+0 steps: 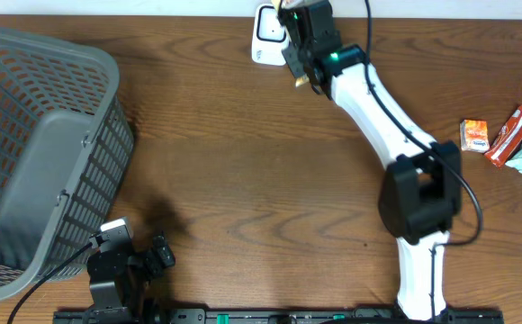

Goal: Scan the item barcode
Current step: 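Hold the chips bag up at the white scanner, then carry the chips bag to the right table edge and release it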

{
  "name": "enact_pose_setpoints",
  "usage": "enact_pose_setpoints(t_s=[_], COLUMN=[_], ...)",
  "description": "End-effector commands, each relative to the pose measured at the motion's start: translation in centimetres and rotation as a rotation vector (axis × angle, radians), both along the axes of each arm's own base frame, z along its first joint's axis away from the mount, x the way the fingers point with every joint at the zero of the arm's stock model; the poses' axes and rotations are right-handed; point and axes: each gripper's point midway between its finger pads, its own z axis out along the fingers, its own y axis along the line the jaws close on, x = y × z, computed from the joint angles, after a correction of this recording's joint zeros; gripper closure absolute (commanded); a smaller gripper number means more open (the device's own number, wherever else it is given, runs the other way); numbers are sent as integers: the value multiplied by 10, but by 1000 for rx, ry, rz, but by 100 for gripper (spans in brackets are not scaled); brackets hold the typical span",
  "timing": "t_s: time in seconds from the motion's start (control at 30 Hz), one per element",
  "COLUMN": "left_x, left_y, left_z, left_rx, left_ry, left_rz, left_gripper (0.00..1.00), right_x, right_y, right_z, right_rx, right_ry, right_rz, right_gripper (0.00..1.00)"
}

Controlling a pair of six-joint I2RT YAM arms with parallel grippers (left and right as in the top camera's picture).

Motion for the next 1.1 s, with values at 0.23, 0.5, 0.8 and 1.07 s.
enact_pose_setpoints(t_s=[0.23,0.5,0.8,1.07], left_x=[-8,-8,-8,-8], left_y=[1,1,1,1], left_z=[-15,-15,-15,-15], left_rx=[14,14,14,14], left_ry=[64,64,64,64], left_rz=[-2,-2,-2,-2], left_gripper=[2,2,2,2], right_x=[52,51,30,-15], right_y=[-26,-9,-17,-109], right_z=[-45,-41,21,88], right_rx=[-475,-497,-367,-199], right_ry=[-22,-46,-79,0], right_rz=[-15,31,-177,-472], right_gripper=[99,99,99,99])
